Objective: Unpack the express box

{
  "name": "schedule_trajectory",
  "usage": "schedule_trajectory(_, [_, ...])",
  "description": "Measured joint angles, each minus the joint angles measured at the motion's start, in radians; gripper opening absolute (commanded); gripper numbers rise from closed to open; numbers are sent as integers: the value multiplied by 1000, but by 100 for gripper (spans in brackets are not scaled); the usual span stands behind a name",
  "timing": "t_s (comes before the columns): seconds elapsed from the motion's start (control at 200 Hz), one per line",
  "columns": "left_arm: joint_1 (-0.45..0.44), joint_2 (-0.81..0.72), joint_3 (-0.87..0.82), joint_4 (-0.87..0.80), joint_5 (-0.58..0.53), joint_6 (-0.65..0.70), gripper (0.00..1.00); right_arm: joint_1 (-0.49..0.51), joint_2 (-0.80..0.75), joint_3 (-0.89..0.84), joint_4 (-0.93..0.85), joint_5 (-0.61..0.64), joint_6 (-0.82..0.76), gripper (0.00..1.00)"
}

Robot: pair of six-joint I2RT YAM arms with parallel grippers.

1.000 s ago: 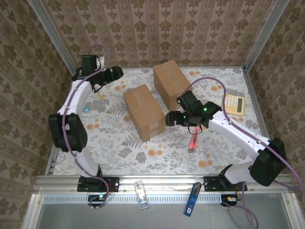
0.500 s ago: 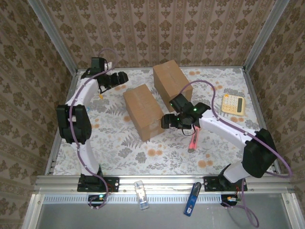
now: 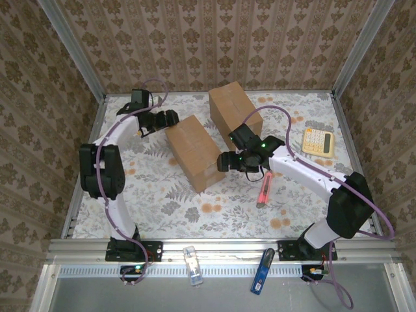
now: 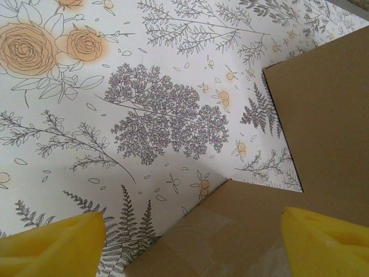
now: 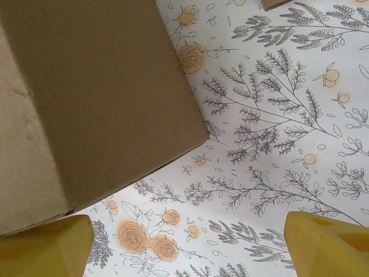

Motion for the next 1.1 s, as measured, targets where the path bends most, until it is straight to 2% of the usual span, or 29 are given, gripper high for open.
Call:
schedule_trajectory(0.38, [-21,-52,-36,11,-12,-2,81,-36,-17,-7,-27,21,-3,88])
schedule_trajectory(0.69, [-40,-52,-36,-37,-1,0,81,-71,-173,-71,-116,100,23,88])
schedule_trajectory(0.89, [-38,-52,-29,-58,-3,5,87,-114,-252,-184,-171,129,65,84])
schedule_trajectory(1.1, [-37,-55,60,-100,-13,10,88,-156,-217,-317,-164,127,107,80])
